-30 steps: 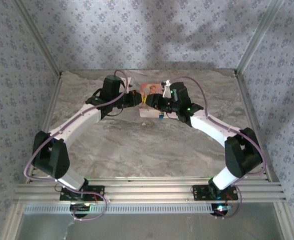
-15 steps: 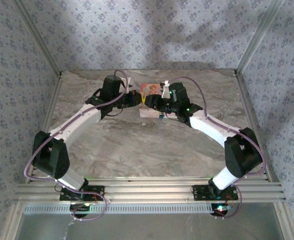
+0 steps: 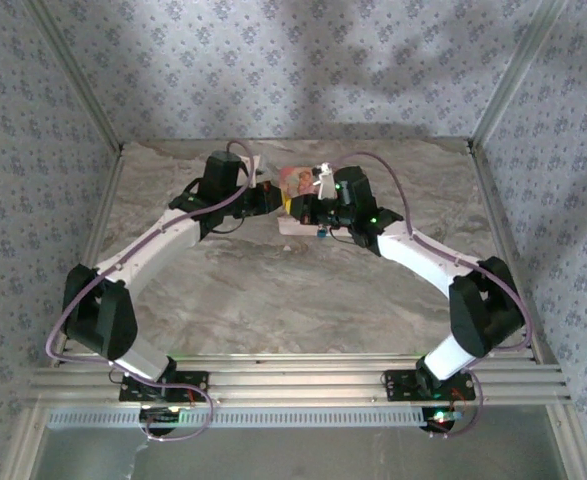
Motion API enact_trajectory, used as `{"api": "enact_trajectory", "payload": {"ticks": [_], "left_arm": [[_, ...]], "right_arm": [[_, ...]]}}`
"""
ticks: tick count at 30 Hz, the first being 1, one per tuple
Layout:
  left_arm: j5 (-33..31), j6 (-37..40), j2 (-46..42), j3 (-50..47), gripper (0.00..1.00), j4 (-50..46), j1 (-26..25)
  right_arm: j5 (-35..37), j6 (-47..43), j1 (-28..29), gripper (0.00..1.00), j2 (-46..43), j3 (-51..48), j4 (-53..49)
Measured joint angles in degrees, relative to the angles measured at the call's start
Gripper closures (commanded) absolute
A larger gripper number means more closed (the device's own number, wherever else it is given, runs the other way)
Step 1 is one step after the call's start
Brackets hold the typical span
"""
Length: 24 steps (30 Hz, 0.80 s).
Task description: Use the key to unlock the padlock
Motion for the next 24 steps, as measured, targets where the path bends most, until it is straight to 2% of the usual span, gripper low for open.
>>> {"api": "enact_trajectory", "payload": {"ticks": [3,6,10,18,24], "left_arm": [[0.70,0.13,-0.94,-1.27,0.99,1.33,0.00],[1.66,0.31,-2.21,-2.40,0.73,3.13,0.02],[2.32,3.52,-4.22,-3.69,0.56,3.21,0.04],[-1.05,16.00,-15.43,-10.19,0.44,2.43,0.44],[-0.79,24.59,-22.64,-17.62,0.45,4.66,1.05]], "right_arm": [[0.13,-4.57,-0.22,1.00,-0.46,2.56,-5.29],[0.09,-8.92,-0.33,1.00,-0.76,5.57,-10.51],[-0.33,-15.13,-1.14,1.00,-1.01,10.71,-19.87],[6.91,-31.15,0.63,1.00,-0.24,23.71,-46.73],[10.25,-39.93,6.71,1.00,5.66,29.57,-59.52]]}}
